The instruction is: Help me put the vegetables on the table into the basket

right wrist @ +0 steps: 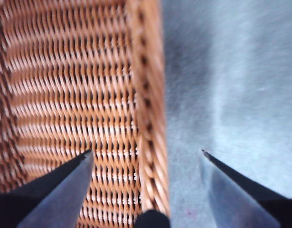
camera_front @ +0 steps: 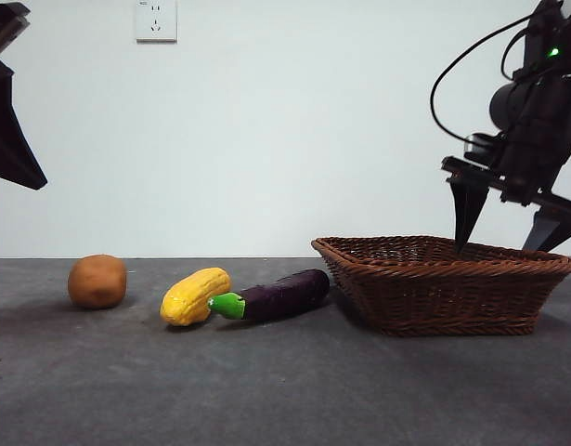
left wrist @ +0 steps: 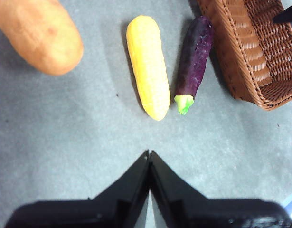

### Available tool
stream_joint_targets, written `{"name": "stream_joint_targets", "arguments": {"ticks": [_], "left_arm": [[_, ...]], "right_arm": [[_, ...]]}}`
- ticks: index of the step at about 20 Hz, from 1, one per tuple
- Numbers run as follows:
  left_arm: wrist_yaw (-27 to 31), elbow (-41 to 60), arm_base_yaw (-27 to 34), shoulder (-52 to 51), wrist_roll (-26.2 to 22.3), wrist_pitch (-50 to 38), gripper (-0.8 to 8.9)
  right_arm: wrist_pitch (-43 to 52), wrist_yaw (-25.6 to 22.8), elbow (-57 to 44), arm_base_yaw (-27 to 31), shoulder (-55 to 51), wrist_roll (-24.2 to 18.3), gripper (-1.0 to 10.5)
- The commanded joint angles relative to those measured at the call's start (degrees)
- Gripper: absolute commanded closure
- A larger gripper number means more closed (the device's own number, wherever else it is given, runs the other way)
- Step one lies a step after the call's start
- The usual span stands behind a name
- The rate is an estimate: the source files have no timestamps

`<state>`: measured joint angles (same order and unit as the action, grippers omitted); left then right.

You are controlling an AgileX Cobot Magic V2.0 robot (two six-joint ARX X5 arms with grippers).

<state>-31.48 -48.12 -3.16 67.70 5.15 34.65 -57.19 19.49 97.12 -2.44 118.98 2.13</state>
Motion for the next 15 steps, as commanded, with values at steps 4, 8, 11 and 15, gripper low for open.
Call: {"name": "stream_joint_targets", "arguments": {"ticks": [4,8,11,15], "left_arm": [[0.00,-1.03,-1.07,2.12,-0.76,-0.96,8.17],[6.01,-11.54,-5.99,10.19,-0.90,6.25,8.12],[11.85,-21.55,-12.37,19.39,-0.85,11.67,5.26],[21.38,-32.11,-19.58,31.34,-0.79,14.12,3.07]], "right_arm": [[-1.36,-1.11,0.26,-0.59,2.38,-2.36,9.6],[-4.48,-1.09,2.10,-0.46,2.23,-2.38,9.6],[-7.19,-1.07,3.23,-0.46,1.11,-2.38,9.6],[-9.75,-2.75,3.23,-0.44,-4.28,-3.50,9.6]]}}
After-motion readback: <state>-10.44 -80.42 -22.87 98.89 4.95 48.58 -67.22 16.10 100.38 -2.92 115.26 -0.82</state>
